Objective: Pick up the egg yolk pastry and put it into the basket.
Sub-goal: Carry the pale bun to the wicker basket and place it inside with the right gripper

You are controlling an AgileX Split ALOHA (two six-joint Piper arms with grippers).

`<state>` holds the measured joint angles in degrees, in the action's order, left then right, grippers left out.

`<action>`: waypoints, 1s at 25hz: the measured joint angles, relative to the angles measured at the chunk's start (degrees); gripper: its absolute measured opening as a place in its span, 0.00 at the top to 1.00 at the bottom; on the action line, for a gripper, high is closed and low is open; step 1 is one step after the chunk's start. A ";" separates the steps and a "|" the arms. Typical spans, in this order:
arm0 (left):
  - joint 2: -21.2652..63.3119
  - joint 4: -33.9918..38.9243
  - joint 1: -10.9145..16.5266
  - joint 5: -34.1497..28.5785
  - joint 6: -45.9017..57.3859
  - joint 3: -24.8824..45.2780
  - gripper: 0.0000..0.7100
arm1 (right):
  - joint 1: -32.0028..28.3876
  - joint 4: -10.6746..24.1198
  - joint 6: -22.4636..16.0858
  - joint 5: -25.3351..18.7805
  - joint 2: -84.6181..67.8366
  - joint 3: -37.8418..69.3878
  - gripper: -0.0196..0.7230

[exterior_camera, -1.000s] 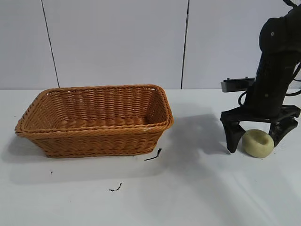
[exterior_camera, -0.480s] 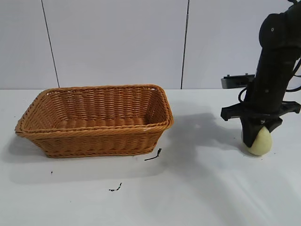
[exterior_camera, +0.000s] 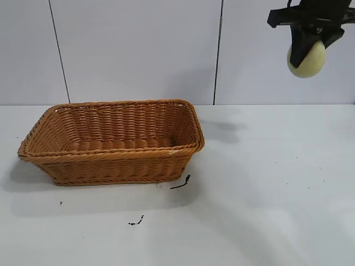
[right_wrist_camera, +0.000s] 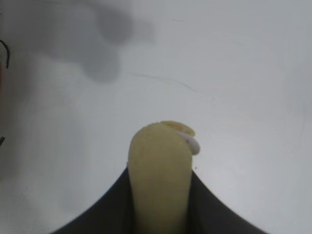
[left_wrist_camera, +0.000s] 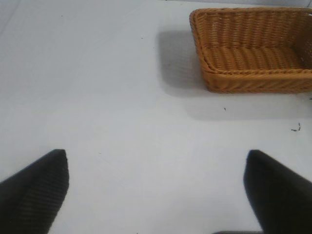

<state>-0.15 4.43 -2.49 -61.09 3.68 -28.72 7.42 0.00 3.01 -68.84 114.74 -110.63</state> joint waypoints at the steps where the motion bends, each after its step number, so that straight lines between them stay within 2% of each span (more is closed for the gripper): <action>1: 0.00 0.00 0.00 0.00 0.00 0.00 0.02 | 0.95 0.00 -0.18 -0.37 0.52 -1.77 0.80; 9: 0.00 0.00 0.00 0.00 0.00 0.00 0.02 | 12.34 0.40 -1.80 -0.64 7.13 -14.85 0.80; 14: 0.00 0.00 0.00 0.00 0.00 0.00 0.02 | 21.46 0.00 -2.11 0.21 11.44 -17.79 0.80; 19: 0.00 0.00 0.00 0.00 0.00 0.00 0.02 | 27.43 -0.31 -2.12 5.75 16.76 -17.79 0.80; 25: 0.00 0.00 0.00 0.00 0.00 0.00 0.02 | 28.96 -0.38 -2.12 13.46 24.16 -17.79 0.80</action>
<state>-0.15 4.43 -2.49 -61.09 3.68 -28.72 36.38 -0.38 0.88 -55.38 138.90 -128.42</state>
